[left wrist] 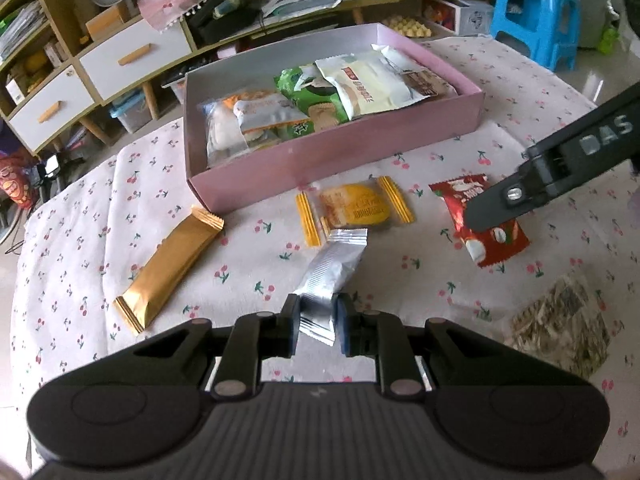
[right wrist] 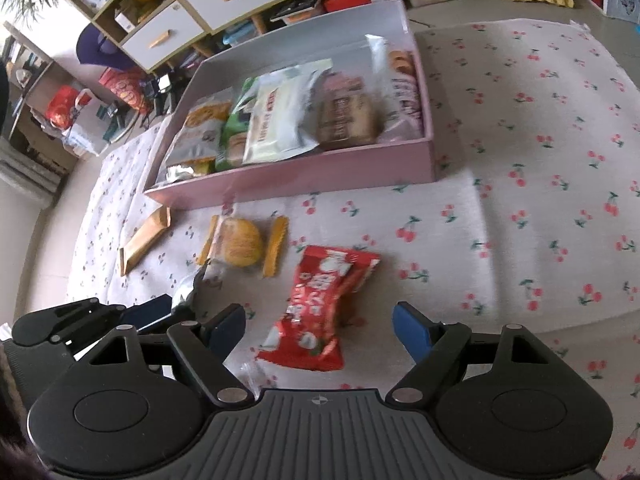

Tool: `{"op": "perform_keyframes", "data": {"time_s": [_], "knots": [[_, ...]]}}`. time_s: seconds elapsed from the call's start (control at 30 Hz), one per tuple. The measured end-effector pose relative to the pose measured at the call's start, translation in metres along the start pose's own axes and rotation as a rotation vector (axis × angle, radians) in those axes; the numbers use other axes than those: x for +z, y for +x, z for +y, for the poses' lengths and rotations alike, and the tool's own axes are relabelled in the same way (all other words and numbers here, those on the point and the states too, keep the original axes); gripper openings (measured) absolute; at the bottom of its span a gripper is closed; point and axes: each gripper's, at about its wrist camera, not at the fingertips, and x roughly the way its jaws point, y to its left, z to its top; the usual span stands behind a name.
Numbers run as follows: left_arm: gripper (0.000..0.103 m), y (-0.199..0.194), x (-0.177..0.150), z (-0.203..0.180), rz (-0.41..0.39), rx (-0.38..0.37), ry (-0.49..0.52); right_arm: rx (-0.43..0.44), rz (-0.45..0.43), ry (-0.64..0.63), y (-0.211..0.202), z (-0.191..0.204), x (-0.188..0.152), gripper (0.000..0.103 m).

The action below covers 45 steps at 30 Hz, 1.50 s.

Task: Organize snacks
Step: 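Grasp the silver packet with the left tool while the right tool approaches the red packet, then grasp the red packet with the right tool while the left tool lifts the silver packet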

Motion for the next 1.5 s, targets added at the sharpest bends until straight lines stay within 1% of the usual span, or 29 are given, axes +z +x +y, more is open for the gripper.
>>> {"op": "perform_keyframes", "data": {"time_s": [0.1,0.17,0.23,0.33,0.4,0.43,0.5,0.6,0.67,0.7,0.8,0.9,1.03,1.2,1.5], "knots": [[0.027,-0.002,-0.003,0.003,-0.020,-0.039,0.019,-0.017,0.009,-0.018,0.008,0.008,-0.001,0.067],[0.032,-0.003,-0.005,0.003,-0.032,-0.063,0.033,-0.030,0.014,-0.030,0.013,0.013,-0.002,0.064],[0.040,-0.003,-0.006,0.004,-0.044,-0.074,0.044,-0.043,0.012,-0.041,0.015,0.015,-0.003,0.062],[0.042,0.000,-0.008,0.009,-0.051,-0.087,0.036,-0.057,0.005,-0.058,0.017,0.018,-0.003,0.057],[0.043,0.003,-0.008,0.012,-0.053,-0.097,0.022,-0.063,0.002,-0.061,0.017,0.016,-0.003,0.053],[0.043,0.005,-0.008,0.014,-0.054,-0.100,0.015,-0.066,0.000,-0.063,0.017,0.016,-0.003,0.051],[0.043,0.008,-0.007,0.017,-0.059,-0.112,0.000,-0.078,-0.004,-0.069,0.015,0.015,-0.003,0.043],[0.042,0.012,-0.005,0.018,-0.059,-0.128,-0.031,-0.079,-0.004,-0.065,0.014,0.012,-0.002,0.038],[0.040,0.012,-0.003,0.016,-0.050,-0.124,-0.031,-0.077,-0.007,-0.057,0.014,0.010,-0.001,0.038],[0.033,0.011,-0.002,0.015,-0.046,-0.124,-0.032,-0.079,-0.009,-0.052,0.013,0.009,0.000,0.038],[0.032,0.011,0.002,0.016,-0.028,-0.123,-0.059,-0.078,-0.013,-0.044,0.011,0.006,0.001,0.038],[0.029,0.011,0.003,0.020,-0.019,-0.137,-0.105,-0.073,-0.017,-0.033,0.009,0.004,0.002,0.038],[0.029,0.007,0.005,0.029,-0.021,-0.165,-0.178,-0.063,-0.022,-0.019,0.006,0.002,0.003,0.038],[0.029,0.001,0.008,0.036,-0.034,-0.187,-0.239,-0.032,-0.040,0.009,-0.002,0.000,0.006,0.038],[0.029,-0.017,0.021,0.042,-0.096,-0.192,-0.293,0.014,-0.089,0.050,-0.021,0.001,0.014,0.038]]}}
